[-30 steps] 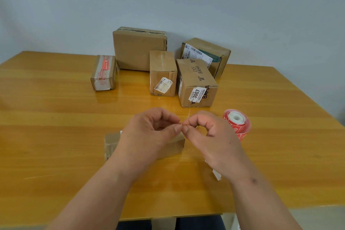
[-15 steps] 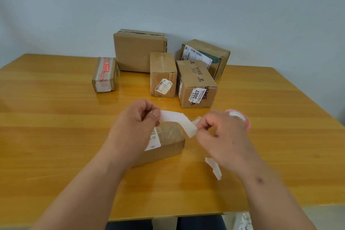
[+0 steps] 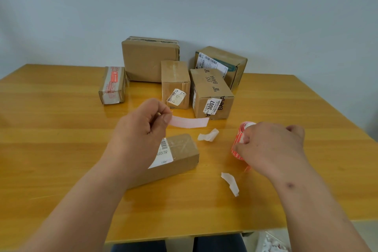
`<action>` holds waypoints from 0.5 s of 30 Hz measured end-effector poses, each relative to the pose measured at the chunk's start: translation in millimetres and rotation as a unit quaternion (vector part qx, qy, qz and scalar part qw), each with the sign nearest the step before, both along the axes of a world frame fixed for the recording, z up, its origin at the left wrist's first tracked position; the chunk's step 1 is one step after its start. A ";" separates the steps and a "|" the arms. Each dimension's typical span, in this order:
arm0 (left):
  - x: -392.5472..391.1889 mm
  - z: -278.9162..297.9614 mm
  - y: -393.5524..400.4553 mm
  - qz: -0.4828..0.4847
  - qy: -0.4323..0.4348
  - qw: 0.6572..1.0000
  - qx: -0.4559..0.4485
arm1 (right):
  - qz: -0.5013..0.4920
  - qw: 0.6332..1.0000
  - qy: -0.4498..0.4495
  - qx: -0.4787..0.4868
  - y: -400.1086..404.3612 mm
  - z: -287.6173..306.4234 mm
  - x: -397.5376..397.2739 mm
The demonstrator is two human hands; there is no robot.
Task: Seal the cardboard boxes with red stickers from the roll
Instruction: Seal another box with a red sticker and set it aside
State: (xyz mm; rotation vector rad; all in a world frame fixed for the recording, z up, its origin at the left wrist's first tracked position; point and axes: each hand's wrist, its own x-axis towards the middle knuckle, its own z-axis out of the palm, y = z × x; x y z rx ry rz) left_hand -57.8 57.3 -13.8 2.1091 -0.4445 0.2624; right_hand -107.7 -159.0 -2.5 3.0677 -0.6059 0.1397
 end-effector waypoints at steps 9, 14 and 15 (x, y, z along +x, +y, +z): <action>-10.1 4.3 -5.7 -0.010 -0.044 0.998 -0.044 | 0.039 0.876 -0.156 0.455 20.6 -4.8 3.5; -10.4 -1.7 -5.0 -0.021 -0.144 0.989 0.019 | -0.012 0.622 -0.075 0.779 35.8 -5.2 8.5; -10.2 -3.0 -3.9 -0.022 -0.167 0.985 0.044 | 0.000 0.614 -0.086 0.785 36.6 -6.6 9.2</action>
